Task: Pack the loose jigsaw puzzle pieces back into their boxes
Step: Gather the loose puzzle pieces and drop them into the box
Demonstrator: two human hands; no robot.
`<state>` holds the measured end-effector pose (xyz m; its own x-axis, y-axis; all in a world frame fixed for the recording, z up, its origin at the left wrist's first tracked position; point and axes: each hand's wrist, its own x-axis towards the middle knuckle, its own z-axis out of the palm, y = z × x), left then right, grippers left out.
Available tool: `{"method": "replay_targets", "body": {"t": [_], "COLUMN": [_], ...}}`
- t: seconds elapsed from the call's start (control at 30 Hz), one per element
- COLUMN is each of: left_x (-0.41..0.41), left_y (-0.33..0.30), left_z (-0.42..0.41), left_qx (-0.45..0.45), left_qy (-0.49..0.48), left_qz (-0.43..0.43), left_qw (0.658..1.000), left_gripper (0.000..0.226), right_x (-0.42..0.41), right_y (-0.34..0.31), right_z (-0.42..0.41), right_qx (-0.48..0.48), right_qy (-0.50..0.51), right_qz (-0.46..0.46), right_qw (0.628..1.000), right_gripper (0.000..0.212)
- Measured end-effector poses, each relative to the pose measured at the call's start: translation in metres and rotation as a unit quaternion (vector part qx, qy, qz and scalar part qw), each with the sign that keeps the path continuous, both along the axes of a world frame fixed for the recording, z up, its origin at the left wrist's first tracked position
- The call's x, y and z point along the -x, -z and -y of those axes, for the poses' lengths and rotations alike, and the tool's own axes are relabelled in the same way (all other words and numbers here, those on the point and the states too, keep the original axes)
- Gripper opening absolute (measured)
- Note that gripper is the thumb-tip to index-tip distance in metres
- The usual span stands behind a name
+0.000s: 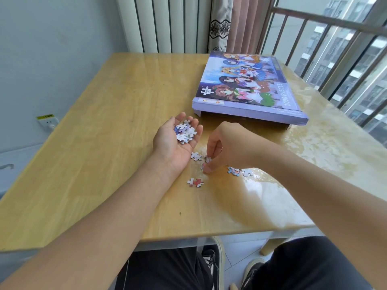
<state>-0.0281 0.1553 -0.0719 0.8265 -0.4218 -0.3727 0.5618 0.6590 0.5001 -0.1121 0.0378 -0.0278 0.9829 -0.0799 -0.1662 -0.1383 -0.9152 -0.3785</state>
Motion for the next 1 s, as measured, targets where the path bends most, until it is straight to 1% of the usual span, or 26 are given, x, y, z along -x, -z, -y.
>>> {"method": "replay_targets", "body": {"t": [0.13, 0.2, 0.37, 0.67, 0.8, 1.0], "left_x": [-0.0008, -0.0011, 0.0001, -0.0012, -0.0017, 0.0004], "left_y": [-0.0002, -0.001, -0.0016, -0.0002, -0.0009, -0.0002], "left_z": [0.0009, 0.0007, -0.0002, 0.0014, 0.0012, 0.0012], "left_qx": [-0.003, -0.005, -0.007, -0.007, 0.0, -0.006], "left_qy": [-0.003, -0.002, -0.006, -0.003, -0.002, -0.002], "left_qz": [-0.005, -0.006, -0.004, -0.002, -0.011, -0.002], "left_qw": [1.0, 1.0, 1.0, 1.0, 1.0, 1.0], "left_gripper": [0.03, 0.03, 0.029, 0.029, 0.029, 0.028], "right_x": [-0.0039, -0.0044, -0.0034, -0.0045, -0.0011, -0.0036], "right_y": [-0.0012, -0.0025, -0.0024, -0.0007, -0.0028, -0.0015], "right_z": [-0.0038, -0.0042, -0.0068, -0.0016, -0.0018, -0.0025], "right_qx": [0.001, 0.004, 0.018, -0.033, -0.023, -0.022], "right_qy": [-0.011, -0.017, -0.022, -0.025, -0.037, -0.062], "right_qz": [-0.05, -0.053, -0.022, -0.041, -0.033, -0.046], "right_qw": [0.999, 0.998, 0.999, 0.998, 0.998, 0.997], "right_gripper": [0.024, 0.02, 0.03, 0.033, 0.044, 0.036]}}
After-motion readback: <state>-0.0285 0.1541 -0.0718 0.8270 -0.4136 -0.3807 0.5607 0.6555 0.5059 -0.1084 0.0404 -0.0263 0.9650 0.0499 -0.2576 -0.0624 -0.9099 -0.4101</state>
